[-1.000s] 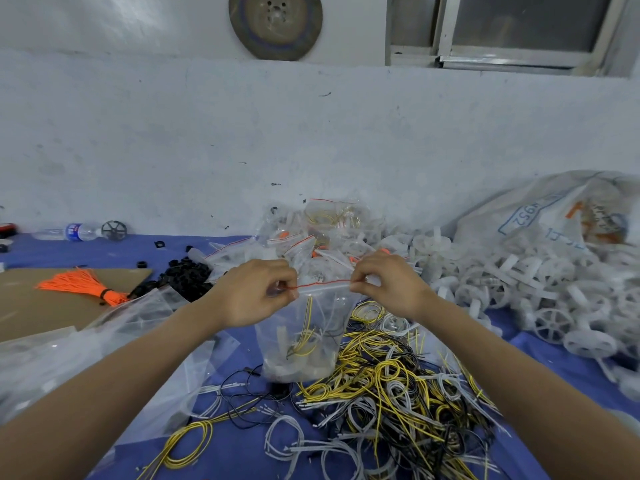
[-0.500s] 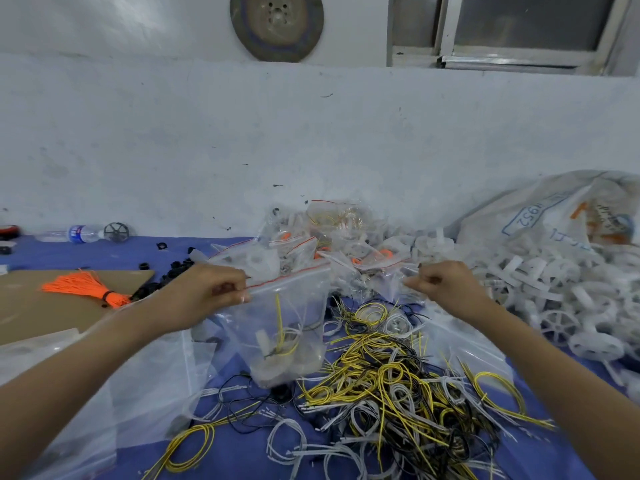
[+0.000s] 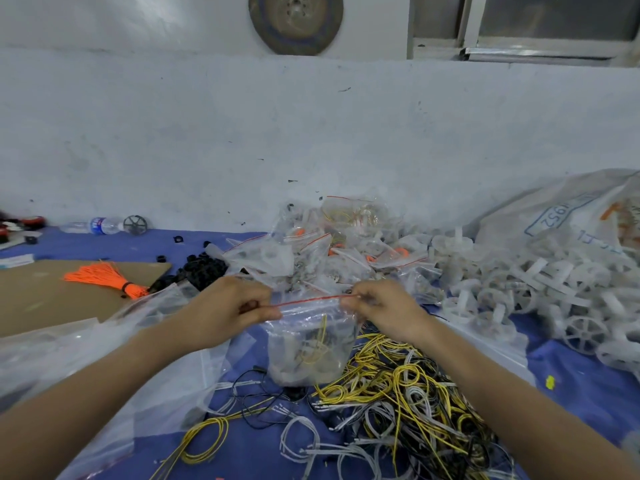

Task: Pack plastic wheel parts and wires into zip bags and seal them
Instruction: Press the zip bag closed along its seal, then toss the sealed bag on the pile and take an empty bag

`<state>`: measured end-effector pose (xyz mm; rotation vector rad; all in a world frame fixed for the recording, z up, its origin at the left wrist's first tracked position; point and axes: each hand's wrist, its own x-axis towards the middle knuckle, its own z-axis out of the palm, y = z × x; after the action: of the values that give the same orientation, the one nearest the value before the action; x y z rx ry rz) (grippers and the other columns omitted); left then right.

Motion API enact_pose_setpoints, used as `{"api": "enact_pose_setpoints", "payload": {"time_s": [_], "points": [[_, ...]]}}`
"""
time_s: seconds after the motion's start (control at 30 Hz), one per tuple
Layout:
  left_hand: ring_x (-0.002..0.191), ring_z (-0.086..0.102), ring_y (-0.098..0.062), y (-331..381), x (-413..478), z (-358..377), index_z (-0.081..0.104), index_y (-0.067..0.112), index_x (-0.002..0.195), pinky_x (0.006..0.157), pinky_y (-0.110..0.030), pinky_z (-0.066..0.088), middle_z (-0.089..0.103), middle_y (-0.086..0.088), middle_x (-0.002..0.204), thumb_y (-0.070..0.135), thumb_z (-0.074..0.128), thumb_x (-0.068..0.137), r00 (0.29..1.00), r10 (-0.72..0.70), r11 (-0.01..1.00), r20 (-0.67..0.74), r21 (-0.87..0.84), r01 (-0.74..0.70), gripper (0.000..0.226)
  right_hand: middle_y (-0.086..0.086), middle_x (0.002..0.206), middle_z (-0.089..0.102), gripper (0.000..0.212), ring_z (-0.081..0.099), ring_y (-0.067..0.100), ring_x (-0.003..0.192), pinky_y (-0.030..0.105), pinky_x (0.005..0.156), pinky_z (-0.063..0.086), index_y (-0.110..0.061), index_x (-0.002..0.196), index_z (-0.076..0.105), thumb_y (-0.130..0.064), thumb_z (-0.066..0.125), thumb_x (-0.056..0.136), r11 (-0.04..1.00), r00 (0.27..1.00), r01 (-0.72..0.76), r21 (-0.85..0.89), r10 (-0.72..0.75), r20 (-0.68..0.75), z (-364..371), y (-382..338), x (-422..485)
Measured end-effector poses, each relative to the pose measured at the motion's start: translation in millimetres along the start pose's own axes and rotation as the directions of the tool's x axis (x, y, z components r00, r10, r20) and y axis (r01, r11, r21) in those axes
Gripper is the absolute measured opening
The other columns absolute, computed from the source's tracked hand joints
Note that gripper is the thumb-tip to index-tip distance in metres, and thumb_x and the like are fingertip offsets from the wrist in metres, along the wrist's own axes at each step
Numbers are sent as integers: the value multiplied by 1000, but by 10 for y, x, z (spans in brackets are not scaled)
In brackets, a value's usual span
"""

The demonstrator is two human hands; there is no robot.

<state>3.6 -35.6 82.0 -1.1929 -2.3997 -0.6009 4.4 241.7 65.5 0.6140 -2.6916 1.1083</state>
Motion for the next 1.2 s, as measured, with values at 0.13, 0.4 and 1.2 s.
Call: {"api": "enact_pose_setpoints", "payload": {"time_s": [0.13,0.4,1.2], "points": [[46,42,-3,-89,-291,21,49,10,57,49,-11,30,44,6,49,37,59,83,978,-206,970,-45,-144,197,40,-17,75,64,16,59,-2,71,14,66,43,-27,82,66,-26,79,74,976,963,-139,167,94,254,45,60,-106],[82,61,-7,-422,-822,150,58,25,89,73,-31,46,65,3,85,28,46,98,801,-597,785,-34,-230,575,15,6,64,66,16,66,27,55,37,46,56,-10,89,63,-26,58,93,872,973,-229,433,192,127,75,-467,106],[110,46,-30,-835,-1578,392,48,31,110,88,-41,44,30,-8,128,41,48,88,425,-904,379,40,534,756,24,21,140,39,54,52,43,113,48,96,46,-17,139,42,-32,60,91,300,744,-609,734,536,399,511,-100,605]]}}
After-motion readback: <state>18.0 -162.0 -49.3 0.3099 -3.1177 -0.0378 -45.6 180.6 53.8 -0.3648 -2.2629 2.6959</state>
